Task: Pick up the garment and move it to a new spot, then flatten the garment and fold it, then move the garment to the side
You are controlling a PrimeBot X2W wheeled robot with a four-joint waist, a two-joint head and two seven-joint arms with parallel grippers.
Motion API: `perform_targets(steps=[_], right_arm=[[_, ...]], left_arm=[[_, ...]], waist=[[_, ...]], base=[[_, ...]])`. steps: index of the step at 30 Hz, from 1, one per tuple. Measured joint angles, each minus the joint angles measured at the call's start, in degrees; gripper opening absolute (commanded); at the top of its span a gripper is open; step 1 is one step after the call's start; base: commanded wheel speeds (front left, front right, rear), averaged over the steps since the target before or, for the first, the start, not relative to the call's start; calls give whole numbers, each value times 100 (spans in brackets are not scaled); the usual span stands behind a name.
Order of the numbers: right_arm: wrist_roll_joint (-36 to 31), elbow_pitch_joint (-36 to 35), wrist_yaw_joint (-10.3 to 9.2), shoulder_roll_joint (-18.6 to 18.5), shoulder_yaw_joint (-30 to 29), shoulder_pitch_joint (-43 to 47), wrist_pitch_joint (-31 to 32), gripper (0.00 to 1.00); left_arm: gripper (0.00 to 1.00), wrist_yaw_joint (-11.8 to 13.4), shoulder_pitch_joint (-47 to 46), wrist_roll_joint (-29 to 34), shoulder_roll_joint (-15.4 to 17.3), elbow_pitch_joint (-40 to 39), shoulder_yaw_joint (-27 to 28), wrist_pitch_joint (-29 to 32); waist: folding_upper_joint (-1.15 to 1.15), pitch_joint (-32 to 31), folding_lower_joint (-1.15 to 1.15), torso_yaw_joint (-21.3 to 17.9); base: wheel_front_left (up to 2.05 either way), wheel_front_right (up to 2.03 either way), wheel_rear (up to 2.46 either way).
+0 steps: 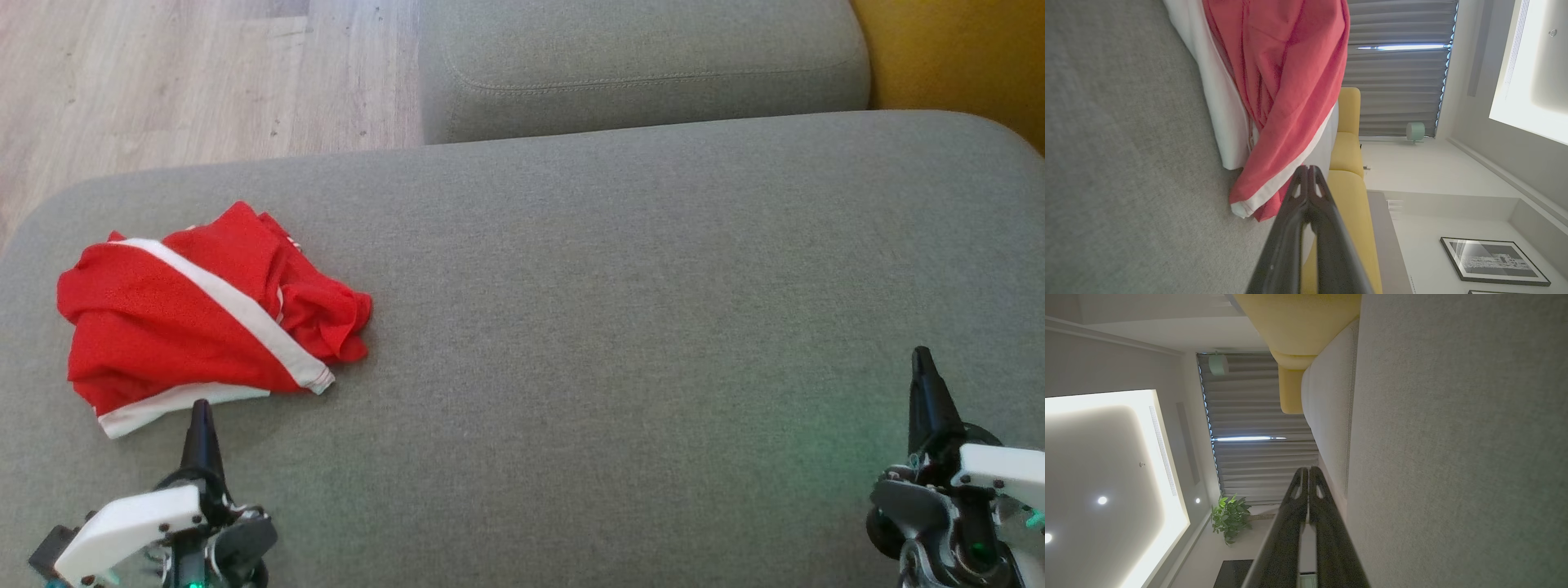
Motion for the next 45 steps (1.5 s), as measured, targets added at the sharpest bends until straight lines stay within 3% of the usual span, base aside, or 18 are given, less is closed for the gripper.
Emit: perform_targets(steps=[2,3,8,14,26,37,45], right_arm=[[0,0,0,0,0,0,0,0],[0,1,0,0,0,0,0,100],[-1,378,0,29,15,236,-9,100],[-31,355,0,31,91,293,-85,100],[-739,256,0,31,172,266,-288,100],[-1796,19,0,31,248,245,-467,100],[-2658,-220,0,31,350,236,-593,100]], left_arm=[[0,0,0,0,0,0,0,0],[100,0,0,0,0,0,0,0],[100,4,266,1,-23,357,-53,-11],[100,4,345,2,-34,310,-63,-87],[100,4,346,140,-34,179,-56,-304],[100,4,345,721,-34,-49,77,-474],[100,40,341,1545,-34,-344,49,-620]], waist=[[0,0,0,0],[0,0,0,0],[0,1,0,-1],[0,0,0,-5],[0,-5,0,-11],[0,4,0,-25],[0,24,0,-28]], base=[[0,0,0],[0,0,0],[0,0,0],[0,0,0],[0,0,0],[0,0,0],[0,0,0]])
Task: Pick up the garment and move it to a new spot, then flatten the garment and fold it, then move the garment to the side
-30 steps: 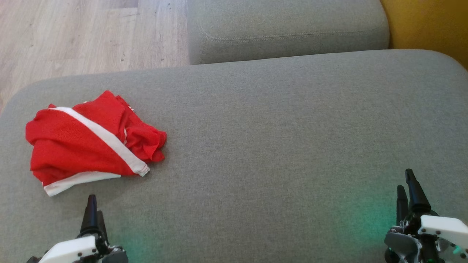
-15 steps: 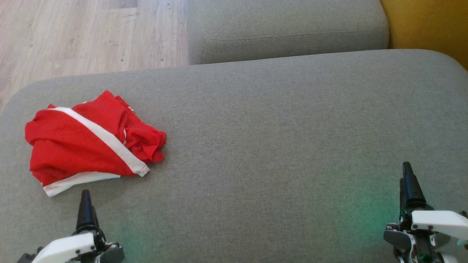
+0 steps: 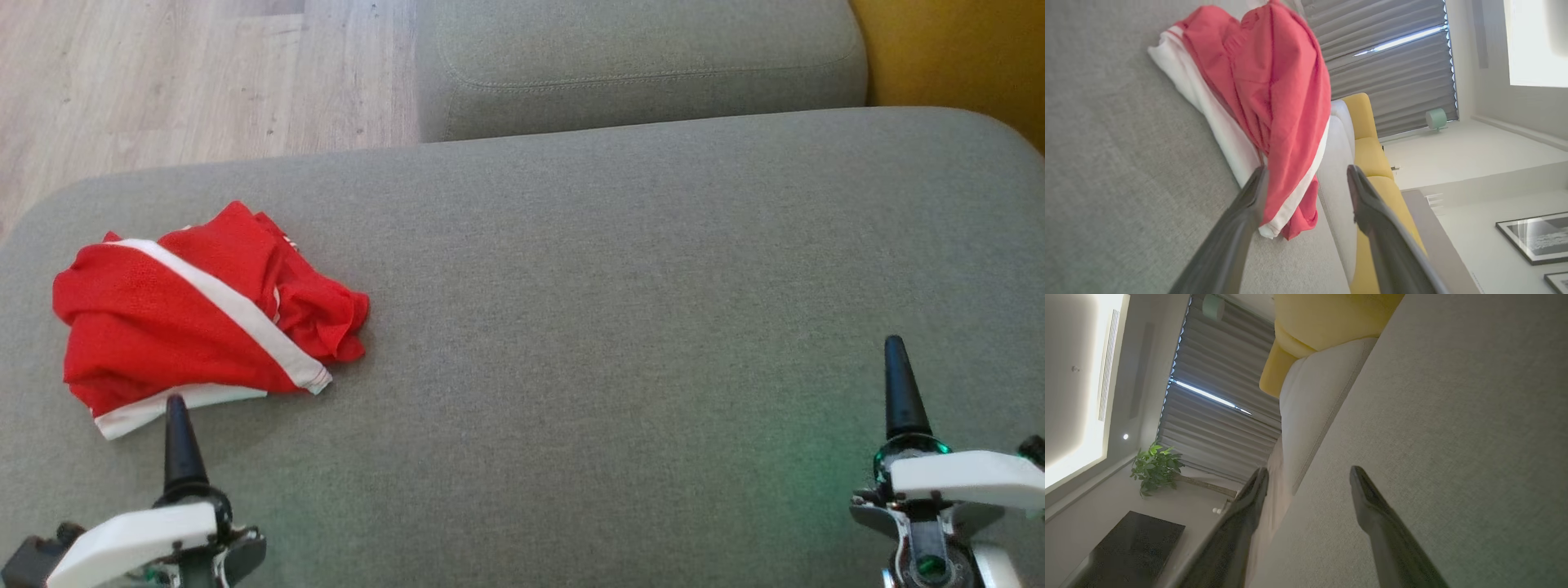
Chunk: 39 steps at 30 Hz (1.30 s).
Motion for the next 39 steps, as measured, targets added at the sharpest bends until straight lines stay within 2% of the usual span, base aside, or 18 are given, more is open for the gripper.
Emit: perform_targets(steps=[14,29,39], right_arm=[[-1485,-219,0,0,236,-93,-233,100],[-2817,-304,0,-2,558,-115,-485,100],[-3694,-250,0,-2,760,-115,-635,100]], left_arm=[[100,319,-5,1641,1,-420,-455,-205],[100,324,-4,3271,8,-487,-913,-461],[100,522,-4,4208,132,-538,-1292,-612]], waist=[[0,19,0,2],[0,24,0,14],[0,9,0,-15]], base=[[0,0,0],[0,0,0],[0,0,0]])
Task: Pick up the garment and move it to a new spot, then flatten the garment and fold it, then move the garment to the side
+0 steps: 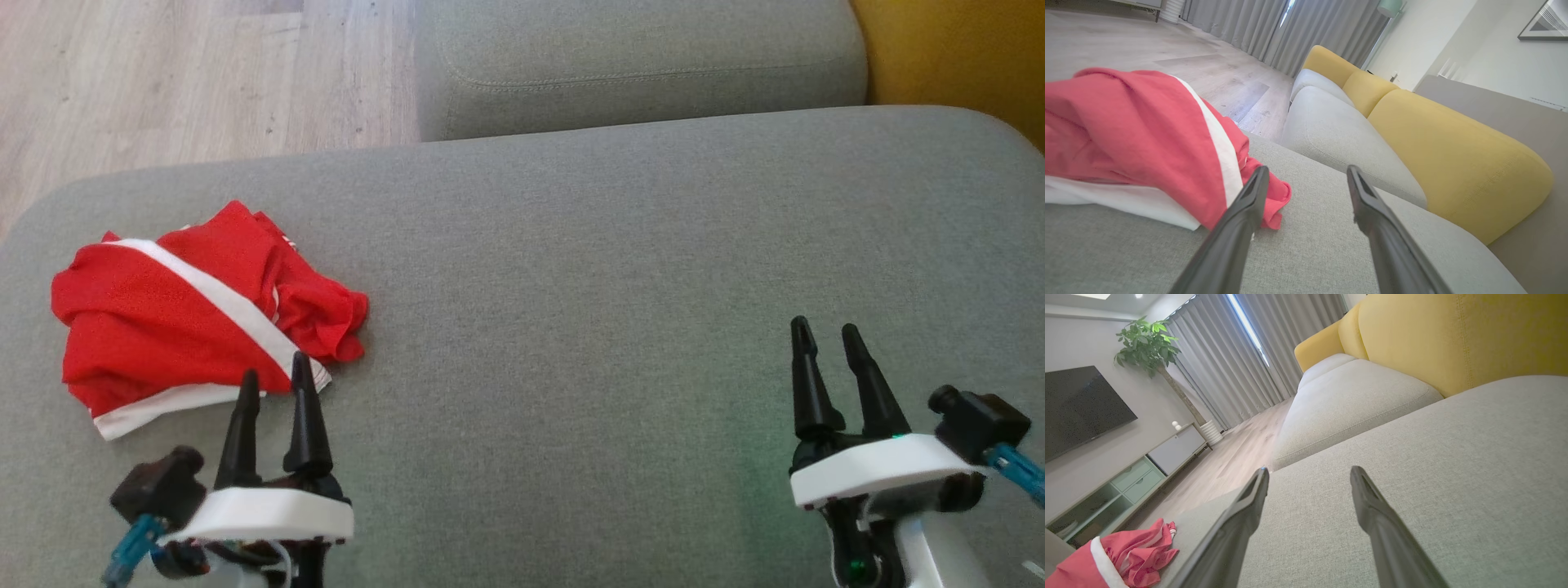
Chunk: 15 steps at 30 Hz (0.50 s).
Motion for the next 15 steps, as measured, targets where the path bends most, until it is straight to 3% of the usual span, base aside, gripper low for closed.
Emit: perform_targets(steps=[15], right_arm=[[-1232,-1,0,-3,147,-2,-245,100]], left_arm=[[100,219,-4,1025,226,14,-527,-244]], waist=[[0,-8,0,-49]], base=[[0,0,0]])
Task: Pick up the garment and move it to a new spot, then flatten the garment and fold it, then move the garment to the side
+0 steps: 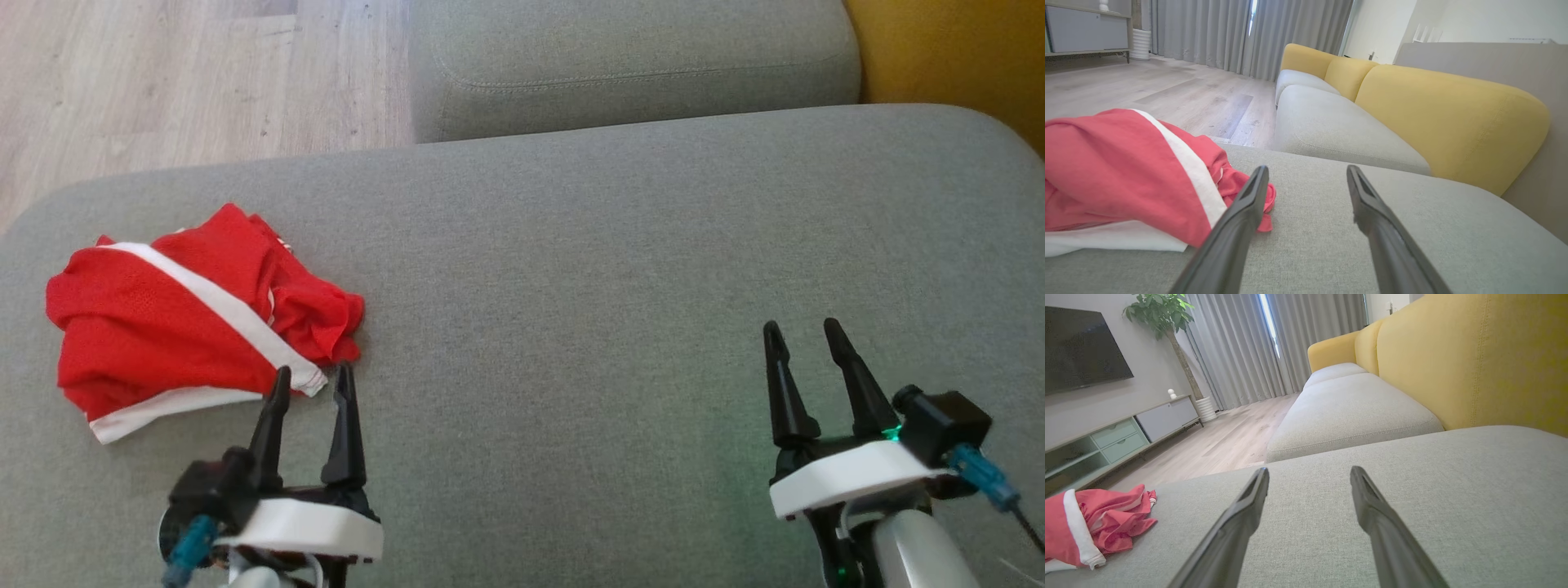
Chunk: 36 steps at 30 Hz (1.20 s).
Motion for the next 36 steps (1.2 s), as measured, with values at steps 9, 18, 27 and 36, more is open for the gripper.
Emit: perform_targets(steps=[9,18,27,36], right_arm=[[-851,-46,0,-2,129,-84,-169,100],[-942,-221,0,-5,181,-117,-314,100],[-191,-109,0,-8,125,-92,-460,100],[-381,248,0,-10,332,-84,-564,100]], left_arm=[[100,201,-132,902,221,169,-523,-157],[100,223,-130,831,103,-43,-486,-327],[100,-98,46,740,-132,-82,-78,-458],[100,-324,153,1003,-238,480,-48,-570]], waist=[[0,8,0,27],[0,20,0,62],[0,-3,0,82],[0,-20,0,81]], base=[[0,0,0],[0,0,0],[0,0,0],[0,0,0]])
